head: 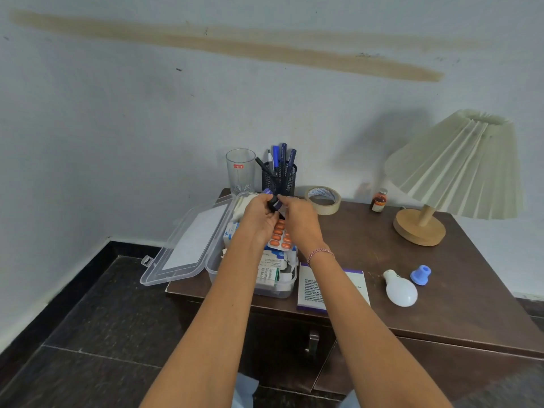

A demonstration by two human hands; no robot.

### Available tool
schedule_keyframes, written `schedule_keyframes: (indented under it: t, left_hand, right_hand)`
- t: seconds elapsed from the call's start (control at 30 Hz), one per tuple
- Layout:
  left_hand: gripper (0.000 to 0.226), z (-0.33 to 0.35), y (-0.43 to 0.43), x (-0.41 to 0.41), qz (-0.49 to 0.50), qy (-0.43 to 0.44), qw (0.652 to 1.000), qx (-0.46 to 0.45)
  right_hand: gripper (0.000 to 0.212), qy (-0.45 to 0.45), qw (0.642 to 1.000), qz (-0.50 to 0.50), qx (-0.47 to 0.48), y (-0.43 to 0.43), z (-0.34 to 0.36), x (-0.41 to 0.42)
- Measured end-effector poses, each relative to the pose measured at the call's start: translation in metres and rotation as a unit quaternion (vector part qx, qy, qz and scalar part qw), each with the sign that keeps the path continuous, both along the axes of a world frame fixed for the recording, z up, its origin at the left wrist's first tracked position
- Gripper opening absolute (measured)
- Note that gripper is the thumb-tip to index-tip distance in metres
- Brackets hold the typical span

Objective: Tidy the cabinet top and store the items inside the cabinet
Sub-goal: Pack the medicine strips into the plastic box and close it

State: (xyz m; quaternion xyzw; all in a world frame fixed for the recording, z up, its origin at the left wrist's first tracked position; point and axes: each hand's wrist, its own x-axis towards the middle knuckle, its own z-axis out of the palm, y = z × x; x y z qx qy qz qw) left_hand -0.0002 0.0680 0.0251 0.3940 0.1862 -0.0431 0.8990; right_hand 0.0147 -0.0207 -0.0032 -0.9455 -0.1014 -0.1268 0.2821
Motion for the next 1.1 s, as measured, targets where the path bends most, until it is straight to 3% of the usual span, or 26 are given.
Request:
schedule_keyframes:
  t: [0.1,0.4,0.53,0.77,1.1]
  left_hand:
    - [0.014,0.001,0.002,0.004,-0.006,-0.002,1.000,-0.016]
    - [0.026,0.009,0.007,-0.003,-0.023,-0.003,0.999,-0.028]
    - [0.026,0.013,0.005,-0.007,-0.043,0.002,0.999,-0.033]
    - [0.050,0.013,-0.001,-0.006,-0.052,0.018,0.998,0.027]
    - [0.041,0.013,-0.030,-0.006,-0.084,-0.013,0.992,0.089]
  right_hand:
    - [0.047,0.015,0.999,-0.016,-0.028,0.004,-0.001,0.002]
    - [0.048,0.065,0.997,-0.026,-0.043,0.001,-0.001,0.008]
    - [0.044,0.063,0.998,-0.021,-0.010,-0.005,0.000,0.007]
    - [0.044,0.027,0.998,-0.034,0.052,-0.018,0.007,0.002]
    - [0.037,-0.021,0.984,-0.079,0.158,-0.053,0.019,-0.015]
